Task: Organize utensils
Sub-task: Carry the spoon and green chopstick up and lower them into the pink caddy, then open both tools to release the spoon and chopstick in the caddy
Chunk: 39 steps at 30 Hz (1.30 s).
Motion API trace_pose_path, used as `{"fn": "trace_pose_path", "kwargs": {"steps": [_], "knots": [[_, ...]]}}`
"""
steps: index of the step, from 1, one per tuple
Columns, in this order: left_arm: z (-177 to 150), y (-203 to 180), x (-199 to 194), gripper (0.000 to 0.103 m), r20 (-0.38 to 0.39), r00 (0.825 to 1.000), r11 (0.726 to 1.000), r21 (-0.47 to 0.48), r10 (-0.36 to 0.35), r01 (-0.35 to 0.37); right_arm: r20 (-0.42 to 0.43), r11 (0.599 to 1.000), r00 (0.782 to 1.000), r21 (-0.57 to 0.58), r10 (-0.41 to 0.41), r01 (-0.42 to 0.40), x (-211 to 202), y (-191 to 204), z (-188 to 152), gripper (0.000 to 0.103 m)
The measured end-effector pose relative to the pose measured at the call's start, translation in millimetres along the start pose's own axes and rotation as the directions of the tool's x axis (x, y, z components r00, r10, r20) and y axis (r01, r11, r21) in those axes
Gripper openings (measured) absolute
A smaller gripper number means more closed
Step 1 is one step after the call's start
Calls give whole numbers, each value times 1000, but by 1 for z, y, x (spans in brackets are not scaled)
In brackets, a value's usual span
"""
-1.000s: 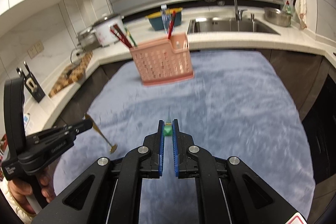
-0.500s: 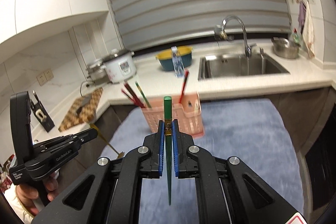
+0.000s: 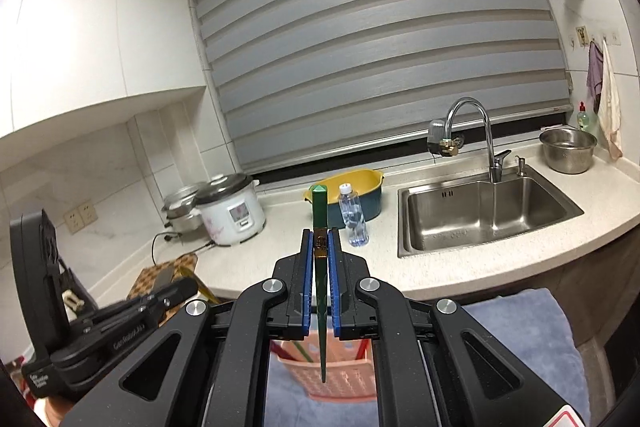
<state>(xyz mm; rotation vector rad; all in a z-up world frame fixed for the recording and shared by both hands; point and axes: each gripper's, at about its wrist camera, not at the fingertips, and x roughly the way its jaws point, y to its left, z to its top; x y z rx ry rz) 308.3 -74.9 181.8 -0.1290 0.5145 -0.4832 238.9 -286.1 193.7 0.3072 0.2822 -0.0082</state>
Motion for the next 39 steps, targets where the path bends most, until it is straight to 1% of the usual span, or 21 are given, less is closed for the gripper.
{"fn": "trace_pose_path", "kwargs": {"steps": [6, 11, 19, 23, 24, 25, 26, 27, 28, 29, 32, 34, 36, 38, 39], "knots": [[2, 18, 31, 0, -34, 999, 999, -50, -11, 10, 2, 1000, 1000, 8, -18, 18, 42, -4, 5, 7], [-6, 22, 48, 1, -69, 998, 998, -59, -16, 12, -33, 999, 999, 15, -41, 41, 71, -12, -4, 7], [-27, 23, 77, 1, -127, 992, 998, -66, -3, -5, -92, 998, 994, 24, -51, 54, 92, -25, -23, 7], [-36, 28, 89, 2, -153, 988, 996, -84, 11, -24, -138, 999, 989, -8, -50, 50, 101, -25, -35, 7], [-36, 29, 90, 3, -156, 988, 996, -90, 9, -23, -141, 998, 988, -15, -56, 54, 101, -25, -37, 9], [-37, 30, 90, 7, -155, 988, 995, -99, 5, -21, -134, 998, 989, -25, -66, 63, 100, -24, -38, 16], [-36, 31, 87, 12, -149, 989, 994, -103, 13, -29, -125, 997, 989, -38, -78, 74, 96, -23, -38, 20], [-36, 32, 85, 23, -142, 990, 994, -102, 23, -38, -117, 996, 990, -43, -78, 74, 94, -23, -36, 29], [-36, 32, 83, 34, -135, 990, 994, -100, 36, -50, -106, 996, 991, -44, -79, 74, 89, -23, -35, 36], [-36, 32, 80, 37, -123, 991, 994, -93, 53, -65, -100, 996, 992, -44, -81, 77, 86, -23, -34, 38], [-35, 29, 67, 38, -95, 991, 993, -53, 96, -102, -98, 997, 992, -35, -75, 72, 77, -23, -30, 40], [-36, 27, 61, 39, -86, 989, 992, -40, 116, -120, -97, 997, 993, -34, -73, 70, 69, -22, -31, 45], [-38, 26, 53, 39, -80, 988, 990, -30, 133, -136, -97, 997, 993, -35, -71, 68, 61, -20, -32, 48], [-42, 25, 45, 41, -78, 985, 988, -20, 151, -153, -105, 996, 992, -46, -74, 70, 52, -18, -37, 49], [-44, 25, 40, 47, -75, 984, 986, -17, 162, -163, -109, 996, 991, -51, -76, 71, 49, -16, -38, 50]]}}
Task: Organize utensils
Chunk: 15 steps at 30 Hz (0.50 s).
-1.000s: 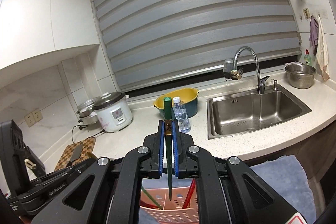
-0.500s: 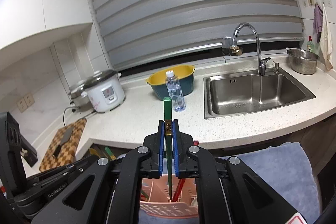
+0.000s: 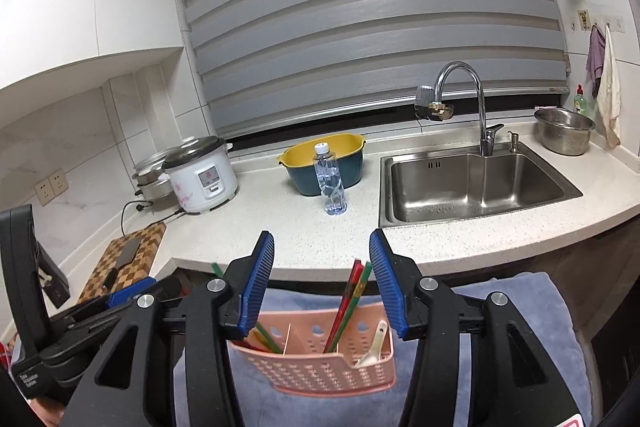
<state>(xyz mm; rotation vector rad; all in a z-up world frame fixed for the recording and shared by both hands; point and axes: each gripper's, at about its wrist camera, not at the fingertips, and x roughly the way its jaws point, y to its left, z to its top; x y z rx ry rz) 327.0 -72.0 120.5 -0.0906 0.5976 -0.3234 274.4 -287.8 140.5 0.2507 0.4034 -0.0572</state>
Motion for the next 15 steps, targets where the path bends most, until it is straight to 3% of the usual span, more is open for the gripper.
{"fn": "trace_pose_path", "kwargs": {"steps": [1, 9, 15], "knots": [[-2, 1, -4, 54, 4, 1000, 1000, 0, 9, -9, -6, 1000, 1000, -7, -6, 6, -6, 1, -4, 53], [-31, -7, -41, 62, 7, 996, 995, 54, 84, -84, -83, 998, 995, -48, -51, 47, -42, 9, -44, 61], [-54, -15, -63, 76, 14, 990, 986, 88, 139, -140, -135, 997, 989, -44, -61, 55, -67, 10, -66, 62]]}}
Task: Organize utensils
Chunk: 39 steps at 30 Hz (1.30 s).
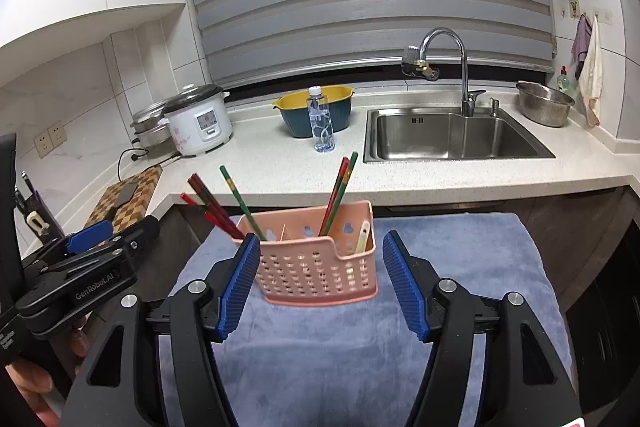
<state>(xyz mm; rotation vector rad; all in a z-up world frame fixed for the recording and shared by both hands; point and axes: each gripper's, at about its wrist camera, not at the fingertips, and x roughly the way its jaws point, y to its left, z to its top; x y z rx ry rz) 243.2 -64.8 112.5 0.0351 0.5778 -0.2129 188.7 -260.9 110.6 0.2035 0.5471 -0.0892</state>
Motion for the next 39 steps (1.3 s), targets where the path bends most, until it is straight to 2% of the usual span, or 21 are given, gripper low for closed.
{"fn": "trace_pose_path", "kwargs": {"steps": [5, 11, 30, 32, 37, 38, 39], "knots": [[-15, -6, -13, 80, -16, 1000, 1000, 21, 17, -17, -26, 1000, 1000, -11, -14, 14, -16, 3, -11, 63], [-27, -9, -27, 88, -23, 999, 1000, 19, 25, -24, -23, 995, 997, -65, -71, 69, -33, 12, -22, 76], [-56, -6, -43, 93, -67, 996, 998, 32, 51, -49, -73, 995, 994, -61, -80, 76, -45, 15, -50, 78], [-57, -6, -43, 94, -70, 996, 998, 33, 51, -49, -78, 995, 994, -65, -78, 73, -46, 16, -52, 84], [-62, -6, -43, 95, -80, 995, 998, 35, 54, -52, -91, 995, 993, -74, -76, 70, -43, 19, -58, 85], [-63, -5, -42, 95, -83, 995, 998, 36, 55, -53, -95, 995, 992, -74, -78, 71, -42, 20, -60, 88], [-65, -5, -41, 96, -88, 994, 998, 36, 58, -55, -98, 995, 992, -74, -78, 71, -41, 20, -61, 95]]}}
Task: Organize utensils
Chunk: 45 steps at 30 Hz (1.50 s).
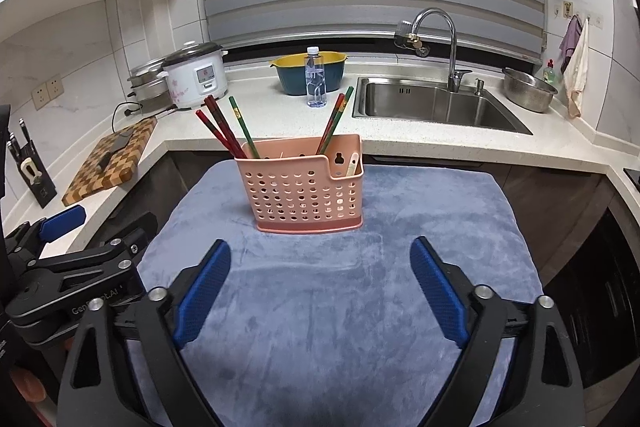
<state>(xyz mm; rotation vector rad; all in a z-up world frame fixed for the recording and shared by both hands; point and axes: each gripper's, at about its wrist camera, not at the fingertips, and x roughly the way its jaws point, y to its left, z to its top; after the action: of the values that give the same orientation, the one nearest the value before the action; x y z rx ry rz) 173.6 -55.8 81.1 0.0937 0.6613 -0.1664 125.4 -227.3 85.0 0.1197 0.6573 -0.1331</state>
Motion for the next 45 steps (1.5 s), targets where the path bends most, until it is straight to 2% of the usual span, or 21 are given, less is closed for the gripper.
{"fn": "trace_pose_path", "kwargs": {"steps": [17, 45], "knots": [[-18, -5, 12, 96, -43, 999, 999, 17, 28, -28, -38, 999, 999, -25, -23, 22, 12, 5, -19, 96], [-26, -8, 20, 96, -65, 996, 998, 24, 63, -62, -65, 1000, 997, -12, -28, 28, 22, 1, -24, 96]]}}
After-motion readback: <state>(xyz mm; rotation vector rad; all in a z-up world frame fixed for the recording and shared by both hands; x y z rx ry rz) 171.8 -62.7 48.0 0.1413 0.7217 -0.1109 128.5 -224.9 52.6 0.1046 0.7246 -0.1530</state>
